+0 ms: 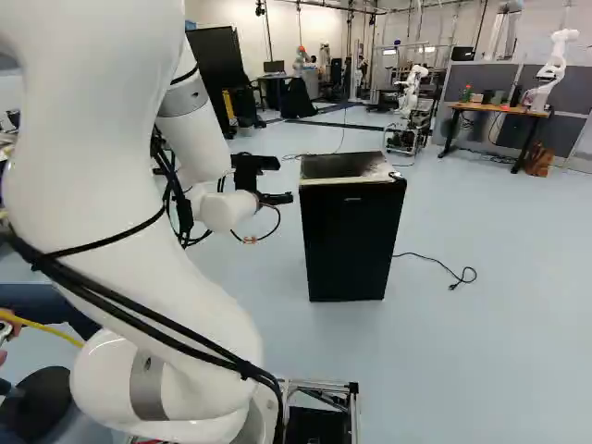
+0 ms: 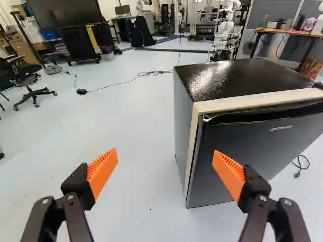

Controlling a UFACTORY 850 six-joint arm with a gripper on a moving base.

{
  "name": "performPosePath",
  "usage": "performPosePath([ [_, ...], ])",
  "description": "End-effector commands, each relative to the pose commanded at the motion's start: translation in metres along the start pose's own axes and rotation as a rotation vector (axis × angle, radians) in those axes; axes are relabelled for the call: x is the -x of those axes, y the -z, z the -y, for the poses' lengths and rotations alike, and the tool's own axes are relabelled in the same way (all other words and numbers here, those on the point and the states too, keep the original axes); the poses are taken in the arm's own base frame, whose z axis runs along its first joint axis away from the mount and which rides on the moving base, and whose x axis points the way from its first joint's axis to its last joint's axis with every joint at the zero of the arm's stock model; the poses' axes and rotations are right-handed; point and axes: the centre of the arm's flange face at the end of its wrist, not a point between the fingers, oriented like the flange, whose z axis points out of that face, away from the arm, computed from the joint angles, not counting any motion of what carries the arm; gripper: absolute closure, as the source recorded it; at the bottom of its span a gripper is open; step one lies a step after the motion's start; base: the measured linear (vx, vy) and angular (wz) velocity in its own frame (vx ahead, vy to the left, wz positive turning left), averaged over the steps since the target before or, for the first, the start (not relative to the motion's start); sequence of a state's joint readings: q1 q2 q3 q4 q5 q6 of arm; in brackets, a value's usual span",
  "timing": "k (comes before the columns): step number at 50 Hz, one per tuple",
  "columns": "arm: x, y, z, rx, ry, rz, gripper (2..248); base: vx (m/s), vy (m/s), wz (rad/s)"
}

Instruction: Grab a drink from the fridge

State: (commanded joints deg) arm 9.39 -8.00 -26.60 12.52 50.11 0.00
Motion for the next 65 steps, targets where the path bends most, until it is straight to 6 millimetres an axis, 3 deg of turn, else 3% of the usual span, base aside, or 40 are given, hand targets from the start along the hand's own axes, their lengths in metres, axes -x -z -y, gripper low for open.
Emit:
performPosePath([
  [33, 0.020, -0.040, 0.022, 0.123, -0.093, -0.011, 3, 0.000, 0.000, 0.000],
  [65, 0.040, -0.079, 0.024, 0.316, -0.185, -0.064, 3, 0.000, 0.000, 0.000],
])
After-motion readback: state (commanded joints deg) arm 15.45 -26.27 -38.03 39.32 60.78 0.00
